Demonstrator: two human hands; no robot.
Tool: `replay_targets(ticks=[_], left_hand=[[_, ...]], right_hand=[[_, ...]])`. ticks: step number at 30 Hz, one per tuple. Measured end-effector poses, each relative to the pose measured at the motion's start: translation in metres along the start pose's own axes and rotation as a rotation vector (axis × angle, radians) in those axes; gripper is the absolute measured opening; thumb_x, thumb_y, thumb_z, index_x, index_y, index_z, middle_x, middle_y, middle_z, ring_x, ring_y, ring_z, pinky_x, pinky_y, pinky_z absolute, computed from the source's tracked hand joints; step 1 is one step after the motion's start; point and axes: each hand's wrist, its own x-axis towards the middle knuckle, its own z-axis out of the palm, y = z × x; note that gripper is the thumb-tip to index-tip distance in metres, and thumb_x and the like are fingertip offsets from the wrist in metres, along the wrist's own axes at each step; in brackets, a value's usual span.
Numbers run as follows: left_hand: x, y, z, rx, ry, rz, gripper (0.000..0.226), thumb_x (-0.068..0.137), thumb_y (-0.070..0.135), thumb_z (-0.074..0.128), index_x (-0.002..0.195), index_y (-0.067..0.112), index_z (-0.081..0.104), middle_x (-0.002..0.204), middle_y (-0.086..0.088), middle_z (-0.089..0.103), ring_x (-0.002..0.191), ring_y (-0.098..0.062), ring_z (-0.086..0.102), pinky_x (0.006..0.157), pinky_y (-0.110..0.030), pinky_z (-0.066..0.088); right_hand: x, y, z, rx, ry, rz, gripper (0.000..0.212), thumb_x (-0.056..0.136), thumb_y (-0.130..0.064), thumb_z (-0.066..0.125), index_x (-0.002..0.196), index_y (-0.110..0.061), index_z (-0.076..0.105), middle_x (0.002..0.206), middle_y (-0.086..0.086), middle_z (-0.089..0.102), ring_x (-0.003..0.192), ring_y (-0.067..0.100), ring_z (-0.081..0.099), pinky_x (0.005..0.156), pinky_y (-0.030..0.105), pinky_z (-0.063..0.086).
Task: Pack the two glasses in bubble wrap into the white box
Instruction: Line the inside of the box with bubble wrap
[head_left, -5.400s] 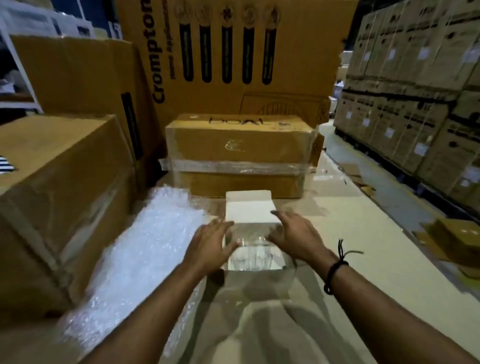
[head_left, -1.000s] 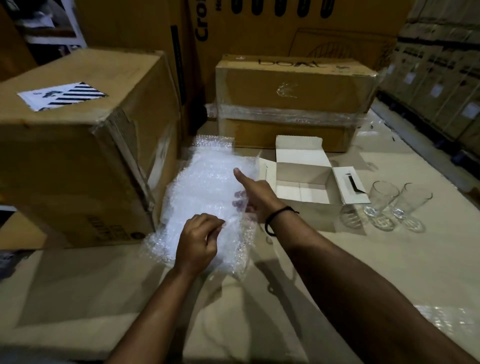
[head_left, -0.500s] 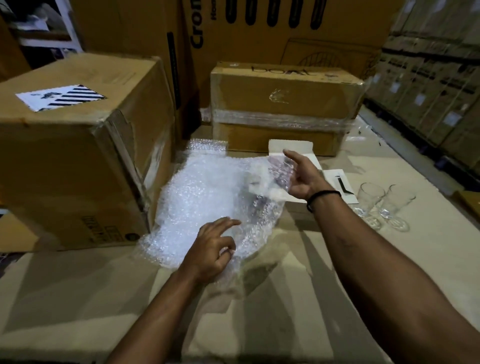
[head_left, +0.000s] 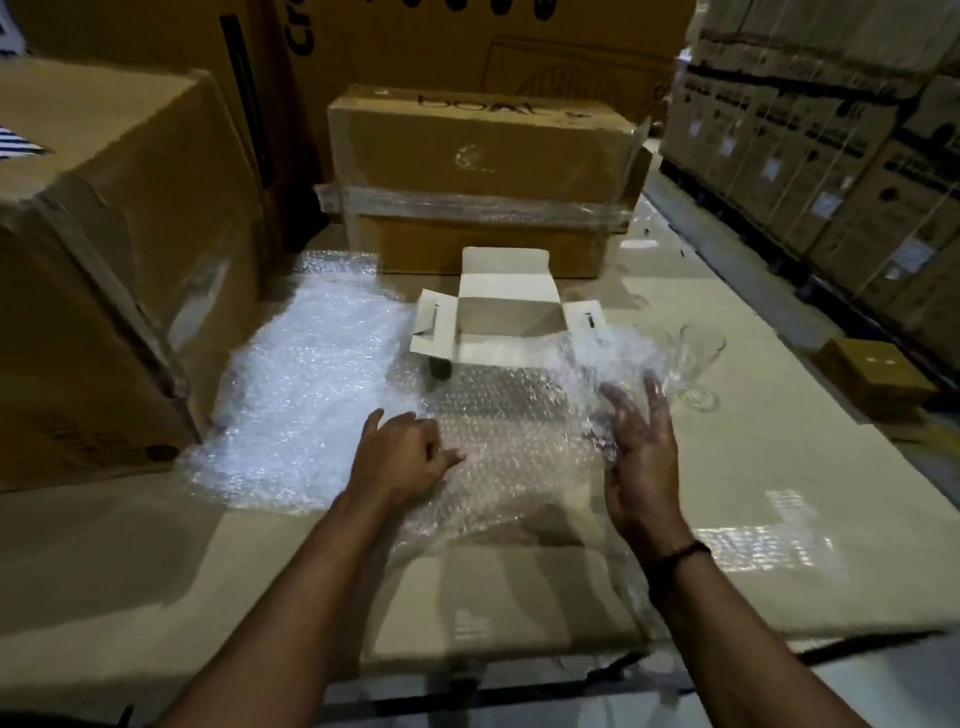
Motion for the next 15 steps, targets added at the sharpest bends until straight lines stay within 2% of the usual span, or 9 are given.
replay_targets(ticks=[1,3,4,6,7,9,11,13,15], left_hand=[[-0.001,0.013,0.004,-0.015,0.026,0.007,0.037,0.086,0.062,0.055,0.094,0.026,0.061,0.108,0.005,0.065,0.115,-0.02,0.055,0.114,-0.047,0.018],[-0.005,0.042,0.015,-0.031,-0.021,0.019,0.044,0.088,0.053,0.058,0.124,0.028,0.051,0.136,0.0,0.054,0.13,-0.02,0.045,0.116,-0.049,0.016],[-0.005,0.055,0.022,-0.014,-0.083,0.031,0.051,0.092,0.051,0.053,0.138,0.03,0.042,0.151,0.0,0.041,0.14,-0.02,0.034,0.118,-0.052,0.012],[-0.006,0.074,0.039,0.064,-0.195,0.075,0.055,0.099,0.049,0.038,0.15,0.034,0.025,0.162,0.002,0.017,0.149,-0.021,0.015,0.118,-0.056,0.005],[-0.006,0.079,0.047,0.107,-0.239,0.086,0.054,0.101,0.048,0.033,0.152,0.035,0.021,0.163,0.002,0.012,0.149,-0.022,0.011,0.118,-0.058,0.005],[-0.006,0.085,0.054,0.174,-0.279,0.083,0.052,0.102,0.044,0.028,0.152,0.036,0.019,0.164,0.001,0.007,0.15,-0.024,0.007,0.117,-0.059,0.005],[-0.007,0.087,0.055,0.182,-0.23,0.071,0.05,0.103,0.04,0.027,0.152,0.037,0.021,0.164,0.001,0.006,0.15,-0.024,0.004,0.117,-0.058,0.003],[-0.011,0.093,0.058,0.149,-0.1,0.062,0.049,0.103,0.043,0.028,0.151,0.038,0.023,0.164,0.001,0.009,0.15,-0.023,0.005,0.118,-0.056,0.003],[-0.016,0.102,0.062,0.083,-0.068,0.035,0.052,0.102,0.053,0.024,0.152,0.038,0.022,0.163,0.002,0.01,0.15,-0.023,0.006,0.118,-0.055,0.002]], right_hand=[[-0.008,0.006,-0.016,-0.024,0.03,0.022,0.058,0.097,-0.003,0.047,0.147,-0.025,0.03,0.13,-0.005,0.061,0.122,0.017,0.055,0.101,0.031,0.045],[-0.018,0.01,-0.046,-0.123,0.062,0.09,0.053,0.097,-0.008,0.049,0.146,-0.025,0.034,0.132,-0.009,0.058,0.11,0.004,0.061,0.086,0.017,0.05],[-0.021,0.01,-0.059,-0.185,0.081,0.134,0.048,0.097,-0.015,0.052,0.143,-0.022,0.038,0.13,-0.006,0.059,0.097,-0.005,0.063,0.076,0.011,0.052],[-0.026,0.01,-0.078,-0.18,0.105,0.221,0.049,0.091,-0.026,0.06,0.136,-0.014,0.045,0.12,-0.001,0.063,0.08,-0.006,0.065,0.064,0.014,0.053],[-0.026,0.009,-0.085,-0.108,0.097,0.238,0.051,0.087,-0.024,0.062,0.135,-0.016,0.045,0.12,0.001,0.063,0.083,-0.002,0.066,0.065,0.019,0.054],[-0.024,0.001,-0.097,0.067,0.047,0.246,0.052,0.089,-0.007,0.059,0.136,-0.021,0.041,0.129,0.001,0.06,0.103,0.007,0.065,0.075,0.024,0.055],[-0.007,-0.004,-0.112,0.271,0.106,0.326,0.052,0.089,-0.012,0.061,0.137,-0.015,0.042,0.133,0.007,0.057,0.114,0.017,0.06,0.088,0.033,0.053],[0.009,-0.01,-0.126,0.43,0.21,0.472,0.06,0.086,-0.031,0.064,0.137,-0.005,0.045,0.129,0.014,0.058,0.113,0.028,0.06,0.093,0.043,0.051],[0.018,-0.012,-0.133,0.395,0.281,0.554,0.047,0.095,-0.026,0.053,0.133,0.001,0.048,0.121,0.018,0.06,0.102,0.031,0.062,0.089,0.045,0.052]])
